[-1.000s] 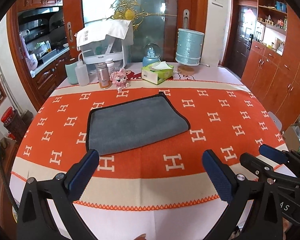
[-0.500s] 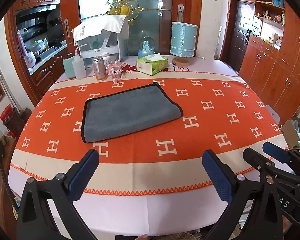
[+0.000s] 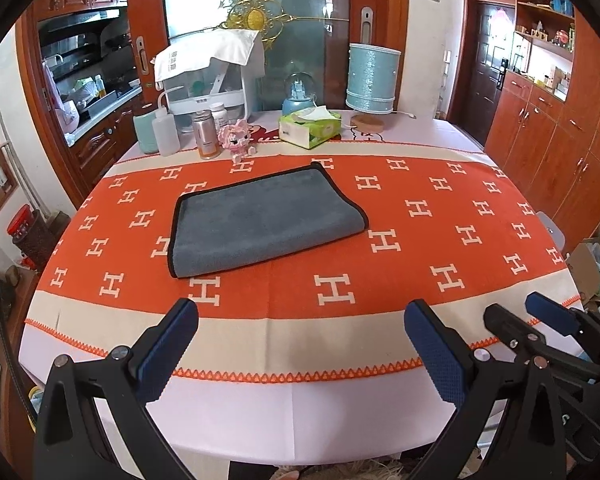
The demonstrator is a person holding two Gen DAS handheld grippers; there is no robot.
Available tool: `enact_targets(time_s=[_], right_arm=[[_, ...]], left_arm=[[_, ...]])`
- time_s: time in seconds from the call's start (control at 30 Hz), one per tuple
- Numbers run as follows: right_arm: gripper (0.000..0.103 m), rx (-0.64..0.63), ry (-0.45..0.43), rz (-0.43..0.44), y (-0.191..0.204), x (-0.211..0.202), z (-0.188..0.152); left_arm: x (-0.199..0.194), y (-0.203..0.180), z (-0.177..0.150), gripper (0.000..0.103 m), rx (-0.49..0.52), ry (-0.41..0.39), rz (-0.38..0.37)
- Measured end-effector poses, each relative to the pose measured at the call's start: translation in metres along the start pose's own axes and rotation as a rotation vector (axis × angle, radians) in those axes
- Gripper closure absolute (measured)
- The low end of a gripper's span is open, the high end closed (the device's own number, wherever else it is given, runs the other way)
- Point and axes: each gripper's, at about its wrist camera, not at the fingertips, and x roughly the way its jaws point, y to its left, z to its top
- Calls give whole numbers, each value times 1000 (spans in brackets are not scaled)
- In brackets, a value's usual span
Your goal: Fold towel
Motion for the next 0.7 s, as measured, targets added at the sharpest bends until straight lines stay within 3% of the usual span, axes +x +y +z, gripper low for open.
enact_targets(time_s=[0.7], right_arm=[[48,5,-16,-8,-1,-5,0]], left_arm=[[-4,0,-4,1,19,2,8]])
